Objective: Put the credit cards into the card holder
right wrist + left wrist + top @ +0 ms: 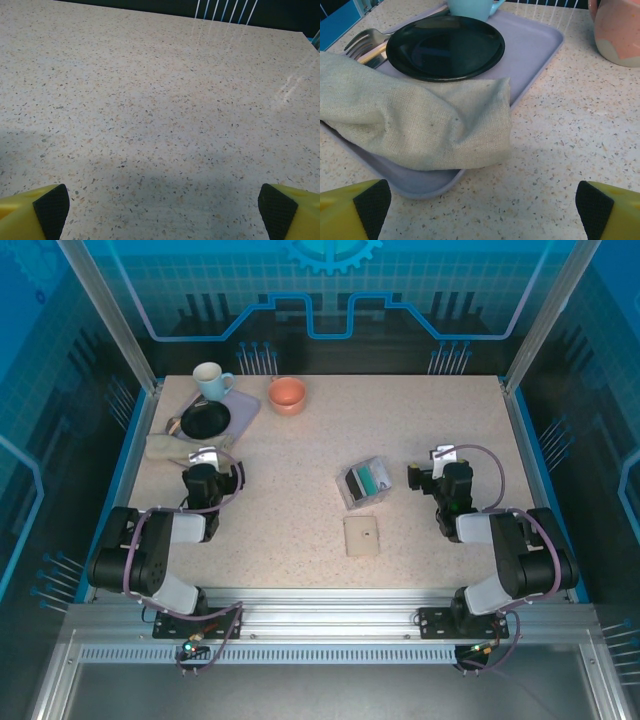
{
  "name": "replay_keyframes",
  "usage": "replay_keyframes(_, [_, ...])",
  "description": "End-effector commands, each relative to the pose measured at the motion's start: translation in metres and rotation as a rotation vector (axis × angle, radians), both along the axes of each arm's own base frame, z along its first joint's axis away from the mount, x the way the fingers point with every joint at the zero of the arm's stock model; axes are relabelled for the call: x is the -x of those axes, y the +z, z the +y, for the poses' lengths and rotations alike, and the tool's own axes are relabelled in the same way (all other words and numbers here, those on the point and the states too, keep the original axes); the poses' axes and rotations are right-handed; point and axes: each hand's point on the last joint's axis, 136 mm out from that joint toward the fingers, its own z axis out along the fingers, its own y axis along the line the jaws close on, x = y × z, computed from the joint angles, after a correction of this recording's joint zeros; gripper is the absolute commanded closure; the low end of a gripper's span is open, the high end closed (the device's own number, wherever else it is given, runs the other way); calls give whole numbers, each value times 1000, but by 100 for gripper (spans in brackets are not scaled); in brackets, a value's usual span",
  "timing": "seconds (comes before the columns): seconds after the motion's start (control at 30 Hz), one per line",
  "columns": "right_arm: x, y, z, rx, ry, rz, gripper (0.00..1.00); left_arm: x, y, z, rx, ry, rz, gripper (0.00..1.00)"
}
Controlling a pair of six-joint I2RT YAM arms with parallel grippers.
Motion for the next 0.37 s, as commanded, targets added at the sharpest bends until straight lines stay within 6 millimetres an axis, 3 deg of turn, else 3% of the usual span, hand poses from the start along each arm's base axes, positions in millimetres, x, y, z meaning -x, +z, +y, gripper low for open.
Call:
replay_keyframes(0.0, [-6, 11, -3, -14, -23, -40, 0, -4, 12, -2, 13, -20, -54, 1])
replay_keyframes(0.27, [-6, 11, -4, -15, -22, -39, 0, -6, 13, -6, -1, -28, -51, 1])
replay_keyframes(0.33, [-6, 10, -4, -16, -22, -38, 0, -7, 12, -19, -8, -115, -45, 1])
